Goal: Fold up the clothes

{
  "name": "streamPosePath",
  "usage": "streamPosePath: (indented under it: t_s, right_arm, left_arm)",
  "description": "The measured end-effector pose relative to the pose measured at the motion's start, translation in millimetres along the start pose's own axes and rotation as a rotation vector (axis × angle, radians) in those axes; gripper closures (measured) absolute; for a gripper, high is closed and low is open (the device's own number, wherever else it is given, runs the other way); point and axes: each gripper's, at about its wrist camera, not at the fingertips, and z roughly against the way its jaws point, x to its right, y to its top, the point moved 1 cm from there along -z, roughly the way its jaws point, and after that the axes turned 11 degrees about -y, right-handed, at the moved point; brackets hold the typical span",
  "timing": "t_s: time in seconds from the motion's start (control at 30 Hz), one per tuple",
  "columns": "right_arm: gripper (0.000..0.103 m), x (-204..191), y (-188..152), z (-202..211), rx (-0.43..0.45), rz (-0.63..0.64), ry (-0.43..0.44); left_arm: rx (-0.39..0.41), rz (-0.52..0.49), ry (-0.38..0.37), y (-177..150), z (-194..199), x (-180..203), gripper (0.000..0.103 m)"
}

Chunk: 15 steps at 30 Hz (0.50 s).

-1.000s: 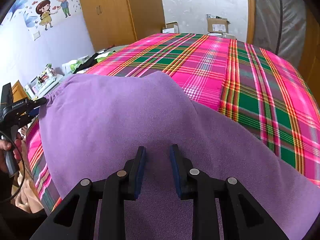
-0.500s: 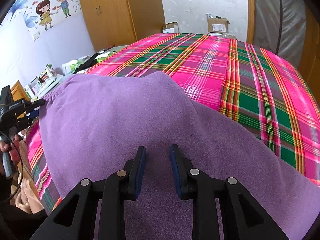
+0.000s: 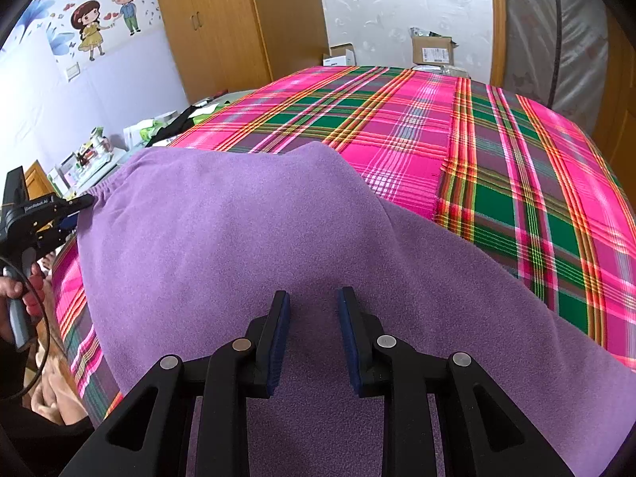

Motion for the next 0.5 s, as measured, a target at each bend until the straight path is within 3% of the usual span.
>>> streamPosePath:
  t_s: [0.23, 0.5]
  right_arm:
    - [0.076, 0, 0, 1, 0.000, 0.001, -0.002]
    - [0.076, 0, 1, 0, 0.000, 0.002, -0.002]
  left_arm:
    - [-0.026, -0.138, 0.132, -6, -9, 17, 0.073]
    - [-0.034, -0.202, 0.182, -9, -14, 25, 0.073]
